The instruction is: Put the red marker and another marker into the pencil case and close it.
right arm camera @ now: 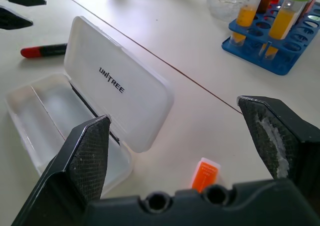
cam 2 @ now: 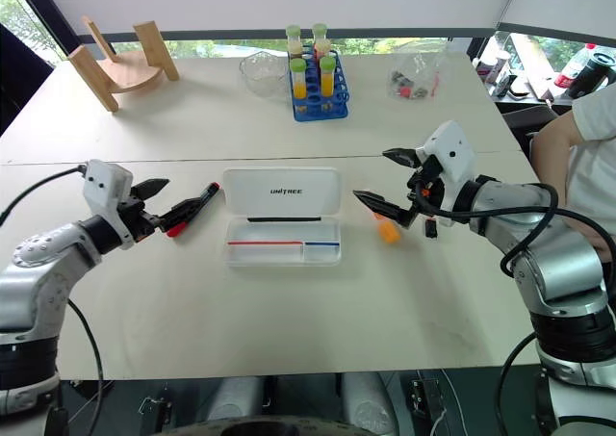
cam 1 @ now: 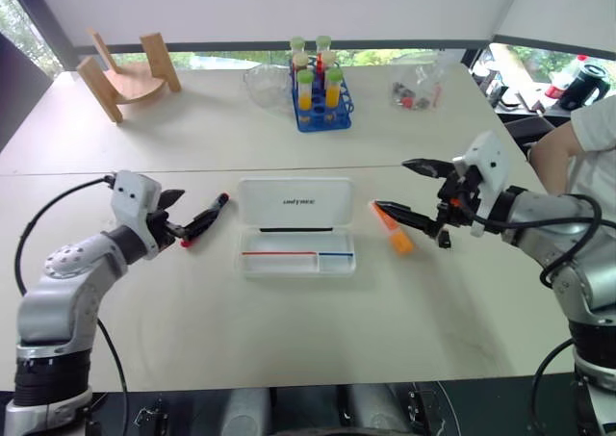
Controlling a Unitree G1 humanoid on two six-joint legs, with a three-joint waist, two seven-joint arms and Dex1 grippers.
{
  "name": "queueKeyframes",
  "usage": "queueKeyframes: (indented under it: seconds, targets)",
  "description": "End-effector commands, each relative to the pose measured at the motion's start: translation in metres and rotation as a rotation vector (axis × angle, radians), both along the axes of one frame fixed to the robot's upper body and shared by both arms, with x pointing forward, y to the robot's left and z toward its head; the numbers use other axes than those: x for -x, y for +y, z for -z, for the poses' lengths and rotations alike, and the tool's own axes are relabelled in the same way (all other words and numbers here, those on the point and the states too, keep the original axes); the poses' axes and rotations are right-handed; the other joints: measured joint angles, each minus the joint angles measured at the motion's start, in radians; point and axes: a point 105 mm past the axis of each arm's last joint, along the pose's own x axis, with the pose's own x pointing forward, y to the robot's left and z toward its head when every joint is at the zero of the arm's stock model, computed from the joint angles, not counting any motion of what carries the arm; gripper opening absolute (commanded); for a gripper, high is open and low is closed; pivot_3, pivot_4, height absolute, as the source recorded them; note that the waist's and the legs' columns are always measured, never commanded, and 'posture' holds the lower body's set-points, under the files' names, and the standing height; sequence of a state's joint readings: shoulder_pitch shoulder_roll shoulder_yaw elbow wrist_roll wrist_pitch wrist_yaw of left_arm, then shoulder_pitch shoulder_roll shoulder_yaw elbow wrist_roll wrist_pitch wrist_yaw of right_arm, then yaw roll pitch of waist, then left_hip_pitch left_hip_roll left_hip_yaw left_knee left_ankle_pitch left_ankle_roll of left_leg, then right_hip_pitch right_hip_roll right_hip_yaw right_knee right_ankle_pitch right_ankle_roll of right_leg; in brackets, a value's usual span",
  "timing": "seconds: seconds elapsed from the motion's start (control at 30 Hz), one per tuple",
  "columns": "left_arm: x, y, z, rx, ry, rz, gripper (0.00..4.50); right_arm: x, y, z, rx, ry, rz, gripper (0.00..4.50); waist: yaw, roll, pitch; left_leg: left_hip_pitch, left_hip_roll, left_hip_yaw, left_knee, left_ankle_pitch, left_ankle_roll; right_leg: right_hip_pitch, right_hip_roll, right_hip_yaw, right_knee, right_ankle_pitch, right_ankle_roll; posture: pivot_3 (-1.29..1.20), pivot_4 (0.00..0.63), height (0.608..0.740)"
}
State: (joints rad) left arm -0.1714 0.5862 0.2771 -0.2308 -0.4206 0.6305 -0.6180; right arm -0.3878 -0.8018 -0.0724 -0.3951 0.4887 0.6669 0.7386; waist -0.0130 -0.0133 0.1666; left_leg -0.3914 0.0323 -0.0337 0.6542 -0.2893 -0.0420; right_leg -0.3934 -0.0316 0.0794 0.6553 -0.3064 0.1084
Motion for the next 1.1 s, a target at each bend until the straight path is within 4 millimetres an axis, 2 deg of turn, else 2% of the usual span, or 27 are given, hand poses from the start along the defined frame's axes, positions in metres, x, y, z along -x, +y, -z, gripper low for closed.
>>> queueKeyframes:
  seconds: [0.03,0.13,0.2,0.27,0.33,0.47,0.5,0.57,0.63,0.7,0.77,0.83,0.9,0.93,1.1]
  targets:
    - [-0.01,0.003,0.012,-0.033,0.016,-0.084,4.47,0.001,0.004,-0.012,-0.001,-0.058,-0.02,4.5,0.0,0.0,0.0,0.0,0.0,0.0,0.0,0.0,0.0,0.0,0.0,0.0,0.0,0.0,0.0,0.0,0.15,0.74]
    - [-0.016,0.004,0.026,-0.035,0.054,-0.127,4.47,0.001,0.003,-0.014,-0.003,-0.063,-0.016,4.5,0.0,0.0,0.0,0.0,0.0,0.0,0.0,0.0,0.0,0.0,0.0,0.0,0.0,0.0,0.0,0.0,0.15,0.74]
    - [-0.02,0.01,0.043,-0.056,0.107,-0.163,4.47,0.001,0.003,-0.015,-0.003,-0.067,-0.013,4.5,0.0,0.0,0.0,0.0,0.0,0.0,0.0,0.0,0.0,0.0,0.0,0.0,0.0,0.0,0.0,0.0,0.15,0.74]
    - [-0.021,0.016,0.055,-0.074,0.141,-0.186,3.59,0.002,0.003,-0.016,-0.003,-0.068,-0.01,4.5,-0.001,0.0,0.0,0.0,0.0,0.0,0.0,0.0,0.0,0.0,0.0,0.0,0.0,0.0,0.0,0.0,0.15,0.74]
    - [-0.02,0.019,0.057,-0.068,0.155,-0.182,2.62,0.002,0.002,-0.016,-0.001,-0.07,-0.003,4.5,-0.001,0.001,0.0,0.0,0.0,0.0,0.0,0.0,0.0,0.0,0.0,0.0,0.0,0.0,0.0,0.0,0.15,0.74]
    - [-0.017,0.019,0.049,-0.043,0.146,-0.149,0.55,0.002,0.001,-0.016,-0.003,-0.073,0.003,4.5,-0.001,0.001,0.0,0.0,0.0,0.0,0.0,0.0,0.0,0.0,0.0,0.0,0.001,0.0,0.0,0.0,0.15,0.74]
    - [-0.017,0.019,0.045,-0.034,0.137,-0.14,0.32,0.002,0.001,-0.016,-0.003,-0.073,0.004,4.5,-0.001,0.001,0.0,0.0,0.0,0.0,0.0,0.0,0.0,0.0,0.0,0.0,0.001,0.0,0.0,0.0,0.15,0.74]
    - [-0.012,0.015,0.031,-0.008,0.112,-0.071,0.34,0.001,0.0,-0.017,-0.003,-0.074,0.006,4.5,-0.001,0.0,0.0,0.0,0.0,0.0,0.0,0.0,0.0,0.0,0.0,0.0,0.001,0.0,0.0,0.0,0.15,0.74]
    - [-0.002,0.006,-0.003,0.021,0.013,0.067,0.34,0.001,-0.001,-0.017,-0.002,-0.075,0.008,4.5,-0.002,0.0,0.0,0.0,0.0,0.0,-0.001,0.0,0.0,-0.001,0.0,0.0,0.001,0.0,0.0,0.0,0.15,0.74]
    - [0.014,-0.005,-0.051,0.065,-0.095,0.236,0.34,0.001,-0.001,-0.018,0.0,-0.075,0.01,4.5,-0.002,-0.002,0.001,-0.001,0.001,0.0,-0.001,0.0,-0.001,-0.002,0.0,0.0,0.001,0.0,0.0,0.0,0.15,0.74]
    - [0.028,-0.018,-0.077,0.068,-0.141,0.372,0.34,0.0,-0.002,-0.018,0.002,-0.076,0.011,4.5,-0.002,-0.003,0.002,-0.001,0.001,0.0,-0.001,0.001,-0.002,-0.003,0.0,0.0,0.002,0.0,-0.001,0.0,0.15,0.74]
    - [0.035,-0.035,-0.082,0.027,-0.126,0.496,0.34,0.0,-0.002,-0.018,0.001,-0.077,0.013,4.5,0.0,-0.002,0.002,-0.001,0.0,0.0,-0.001,0.001,-0.002,-0.002,0.0,0.0,0.002,0.0,-0.001,0.0,0.15,0.74]
    - [0.038,-0.067,-0.071,-0.091,-0.085,0.678,0.34,-0.001,-0.004,-0.02,0.002,-0.083,0.021,4.5,0.002,0.0,0.002,0.0,-0.001,0.001,-0.001,0.001,-0.002,-0.001,-0.001,0.0,0.001,0.0,-0.001,0.0,0.15,0.74]
    - [0.039,-0.077,-0.066,-0.133,-0.073,0.738,0.34,-0.002,-0.005,-0.02,0.002,-0.085,0.024,4.5,0.003,0.0,0.002,0.001,-0.001,0.001,0.0,0.001,-0.002,0.001,-0.001,0.0,0.001,0.0,0.0,0.0,0.15,0.74]
    - [0.021,-0.105,-0.031,-0.343,-0.061,0.893,0.34,-0.003,-0.007,-0.022,0.002,-0.095,0.041,4.5,-0.004,-0.001,0.002,0.001,-0.001,0.001,0.0,0.001,-0.002,0.0,0.001,0.0,0.001,0.0,0.0,0.0,0.15,0.74]
